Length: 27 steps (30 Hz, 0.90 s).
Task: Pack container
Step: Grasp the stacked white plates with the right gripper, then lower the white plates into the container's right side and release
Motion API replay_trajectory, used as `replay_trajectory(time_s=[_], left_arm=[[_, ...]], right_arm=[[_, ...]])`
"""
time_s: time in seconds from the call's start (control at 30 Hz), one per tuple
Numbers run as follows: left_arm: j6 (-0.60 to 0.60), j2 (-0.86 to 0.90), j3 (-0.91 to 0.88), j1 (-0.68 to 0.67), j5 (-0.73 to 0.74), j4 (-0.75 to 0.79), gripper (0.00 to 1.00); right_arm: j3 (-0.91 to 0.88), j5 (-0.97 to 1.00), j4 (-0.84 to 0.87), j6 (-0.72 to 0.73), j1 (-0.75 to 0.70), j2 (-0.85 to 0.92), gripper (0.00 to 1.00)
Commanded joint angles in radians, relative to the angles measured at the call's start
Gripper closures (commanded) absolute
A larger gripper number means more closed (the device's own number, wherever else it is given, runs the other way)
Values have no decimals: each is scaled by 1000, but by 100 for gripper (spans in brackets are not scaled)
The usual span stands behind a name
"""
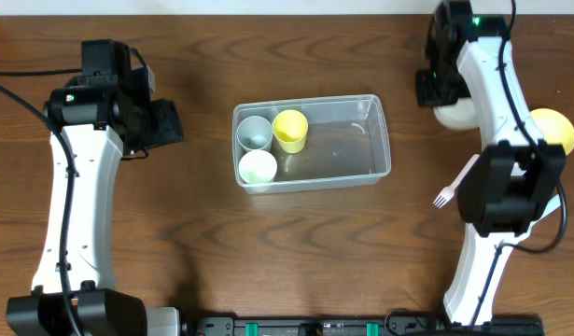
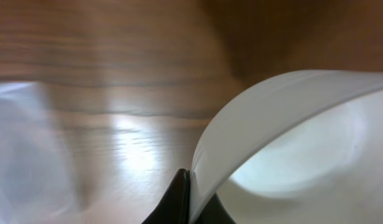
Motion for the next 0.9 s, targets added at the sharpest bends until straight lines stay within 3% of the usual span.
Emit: replay_trajectory(time_s=[0.0, 0.17, 0.4, 0.87], left_arm=[[9, 7, -2, 3, -1, -1, 37], [9, 7, -2, 3, -1, -1, 37], [9, 7, -2, 3, -1, -2, 37], [9, 7, -2, 3, -1, -8, 37]], right_arm=[[134, -45, -43, -74, 99, -149, 99], [147, -44, -54, -70, 272, -239, 99], [69, -45, -31, -11, 452, -190, 99], [-317, -44, 244, 37, 473, -144, 99]])
